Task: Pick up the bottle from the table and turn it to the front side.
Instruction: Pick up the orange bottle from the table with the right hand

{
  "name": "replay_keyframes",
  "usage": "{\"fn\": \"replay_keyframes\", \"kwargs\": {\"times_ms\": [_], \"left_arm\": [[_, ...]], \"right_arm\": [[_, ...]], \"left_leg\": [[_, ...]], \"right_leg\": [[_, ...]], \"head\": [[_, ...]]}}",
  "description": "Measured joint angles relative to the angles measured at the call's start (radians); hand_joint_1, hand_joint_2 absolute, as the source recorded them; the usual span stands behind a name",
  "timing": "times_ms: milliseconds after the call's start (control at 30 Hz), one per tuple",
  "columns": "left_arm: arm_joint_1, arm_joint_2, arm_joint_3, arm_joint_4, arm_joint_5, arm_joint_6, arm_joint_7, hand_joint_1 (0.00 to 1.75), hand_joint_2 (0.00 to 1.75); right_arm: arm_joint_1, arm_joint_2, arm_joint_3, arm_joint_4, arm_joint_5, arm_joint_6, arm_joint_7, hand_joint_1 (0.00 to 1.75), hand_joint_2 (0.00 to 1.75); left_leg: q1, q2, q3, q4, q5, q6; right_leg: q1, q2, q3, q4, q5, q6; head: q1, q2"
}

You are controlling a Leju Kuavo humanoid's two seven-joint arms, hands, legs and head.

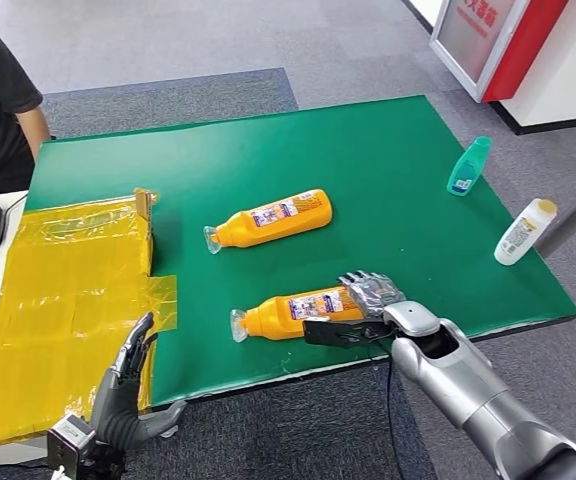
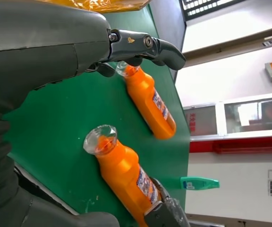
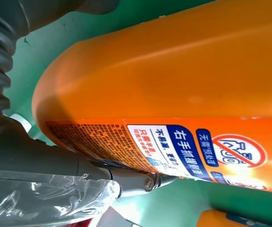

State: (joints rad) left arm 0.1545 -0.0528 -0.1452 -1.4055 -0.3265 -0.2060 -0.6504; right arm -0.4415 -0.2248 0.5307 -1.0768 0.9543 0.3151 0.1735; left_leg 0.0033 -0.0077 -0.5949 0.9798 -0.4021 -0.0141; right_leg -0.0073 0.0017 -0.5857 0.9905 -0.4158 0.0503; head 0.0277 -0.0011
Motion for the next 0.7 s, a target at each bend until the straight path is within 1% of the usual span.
{"fn": "replay_keyframes", "kwargs": {"times_ms": [33, 67, 167, 200, 333, 433, 600, 700], "left_arm": [[0.0, 0.0, 0.0, 0.001, 0.0, 0.0, 0.0, 0.0, 1.75], [0.0, 0.001, 0.0, 0.002, 0.0, 0.0, 0.0, 0.0, 1.75], [-0.001, 0.001, -0.001, 0.004, 0.0, 0.003, 0.0, 0.0, 1.75], [0.0, 0.001, -0.001, 0.004, 0.0, 0.005, 0.0, 0.0, 1.75], [0.002, 0.001, -0.002, 0.006, 0.001, 0.019, -0.001, 0.0, 1.75], [0.012, 0.002, -0.001, 0.006, 0.003, 0.03, -0.001, 0.0, 1.75], [0.04, 0.001, 0.002, -0.008, 0.003, 0.042, 0.0, 0.0, 1.75], [0.06, 0.0, 0.013, -0.024, -0.001, 0.044, 0.001, 0.0, 1.75]], "right_arm": [[-0.001, 0.0, 0.001, 0.002, 0.0, 0.0, 0.0, 0.03, 1.75], [-0.003, 0.001, 0.002, 0.004, 0.0, -0.001, 0.0, 0.38, 1.75], [-0.005, 0.002, 0.005, 0.011, 0.005, -0.008, -0.002, 1.66, 1.75], [-0.004, 0.002, 0.006, 0.013, 0.008, -0.014, -0.005, 1.75, 1.75], [0.01, 0.001, 0.008, 0.008, 0.016, -0.05, -0.016, 1.75, 1.75], [0.046, -0.002, 0.001, -0.041, 0.016, -0.077, -0.022, 1.75, 1.75], [0.148, -0.002, -0.045, -0.215, 0.01, -0.141, -0.023, 1.75, 1.75], [0.214, 0.007, -0.082, -0.331, 0.007, -0.179, -0.028, 1.75, 1.75]], "left_leg": [[0.0, 0.0, 0.0, 0.0, 0.0, 0.0], [0.0, 0.0, 0.0, 0.0, 0.001, 0.0], [0.0, 0.0, 0.0, 0.0, 0.001, 0.0], [0.0, 0.0, 0.0, 0.0, 0.001, 0.0], [0.0, 0.0, 0.0, 0.0, 0.002, 0.001], [0.0, 0.0, -0.001, 0.0, 0.002, 0.001], [0.0, 0.0, -0.003, 0.0, 0.002, 0.0], [0.0, 0.0, -0.004, 0.0, 0.001, 0.0]], "right_leg": [[0.0, 0.0, 0.0, 0.0, 0.0, 0.0], [0.0, 0.0, 0.0, 0.0, 0.001, 0.0], [0.0, 0.0, 0.0, 0.0, 0.001, 0.001], [0.0, 0.0, 0.0, 0.0, 0.001, 0.001], [0.0, 0.0, 0.0, 0.0, 0.002, 0.001], [0.0, 0.0, -0.001, 0.0, 0.002, 0.001], [0.0, 0.0, -0.003, 0.0, 0.001, 0.001], [0.0, 0.0, -0.004, 0.0, 0.001, 0.0]], "head": [[0.0, 0.0], [0.0, 0.0], [0.0, 0.0], [0.0, 0.0], [0.0, 0.0], [0.0, 0.0], [0.0, 0.0], [0.0, 0.0]]}}
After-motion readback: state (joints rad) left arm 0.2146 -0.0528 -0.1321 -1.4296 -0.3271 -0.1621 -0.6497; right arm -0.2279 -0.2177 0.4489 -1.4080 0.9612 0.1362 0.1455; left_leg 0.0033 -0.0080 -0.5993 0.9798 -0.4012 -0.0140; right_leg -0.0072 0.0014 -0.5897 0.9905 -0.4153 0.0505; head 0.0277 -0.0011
